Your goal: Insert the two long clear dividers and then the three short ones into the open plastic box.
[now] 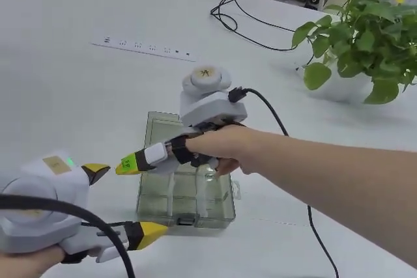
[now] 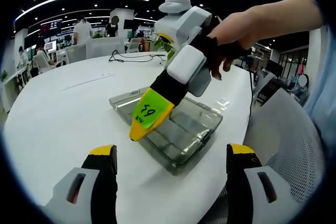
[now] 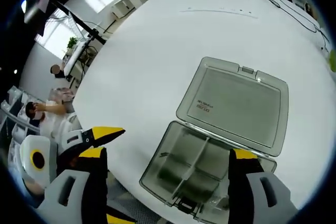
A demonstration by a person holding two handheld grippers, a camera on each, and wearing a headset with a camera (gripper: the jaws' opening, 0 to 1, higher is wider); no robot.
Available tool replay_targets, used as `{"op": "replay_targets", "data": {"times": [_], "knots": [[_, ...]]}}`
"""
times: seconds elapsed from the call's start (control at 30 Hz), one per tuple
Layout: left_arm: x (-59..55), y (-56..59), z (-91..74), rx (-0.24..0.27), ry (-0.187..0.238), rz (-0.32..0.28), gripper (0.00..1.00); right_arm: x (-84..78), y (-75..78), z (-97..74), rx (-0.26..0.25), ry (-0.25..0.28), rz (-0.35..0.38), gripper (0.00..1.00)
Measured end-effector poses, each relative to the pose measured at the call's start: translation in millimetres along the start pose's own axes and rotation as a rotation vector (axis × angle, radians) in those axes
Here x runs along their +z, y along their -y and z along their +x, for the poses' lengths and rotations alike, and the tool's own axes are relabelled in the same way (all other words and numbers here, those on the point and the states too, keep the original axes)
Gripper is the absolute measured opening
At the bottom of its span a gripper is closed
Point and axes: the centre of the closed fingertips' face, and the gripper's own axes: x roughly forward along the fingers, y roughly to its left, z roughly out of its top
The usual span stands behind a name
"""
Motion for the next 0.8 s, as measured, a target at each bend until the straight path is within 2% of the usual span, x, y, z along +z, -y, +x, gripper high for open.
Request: {"op": "replay_targets", "data": {"times": [0.07,0.17,0.3,0.43,0.53,0.57,0.6,0.73,0.77,0.8], "knots": [[-0.4,0.4,0.4,0.000,-0.003,0.002,0.87,-1.4,-1.4,-2.8,0.007,-0.002,0.005,0.97],[0.1,0.9,0.2,0.001,-0.006,0.005,0.87,2.5,-4.2,-7.8,0.026,0.036,0.001,0.99],[0.8,2.0,0.6,0.003,-0.009,0.007,0.87,6.6,-9.0,-12.1,0.050,0.058,-0.018,0.99],[1.6,3.9,1.5,0.004,-0.013,0.010,0.87,16.1,-16.3,-18.6,0.087,0.126,-0.032,1.00],[2.2,3.0,1.4,0.009,-0.012,0.009,0.87,19.2,-14.8,-22.0,0.095,0.156,-0.039,1.00],[2.4,2.9,1.3,0.011,-0.013,0.011,0.87,18.0,-12.5,-23.5,0.095,0.151,-0.036,1.00],[2.7,2.9,1.2,0.013,-0.013,0.013,0.87,20.7,-14.0,-24.8,0.112,0.175,-0.048,1.00],[3.3,3.2,1.0,0.017,-0.019,0.015,0.87,20.5,-4.2,-30.3,0.101,0.201,-0.049,1.00],[3.5,3.4,1.0,0.020,-0.019,0.016,0.87,25.3,-4.6,-31.6,0.112,0.241,-0.076,1.00],[3.7,3.7,1.0,0.021,-0.020,0.016,0.87,20.9,-2.0,-32.7,0.100,0.220,-0.072,1.00]]}}
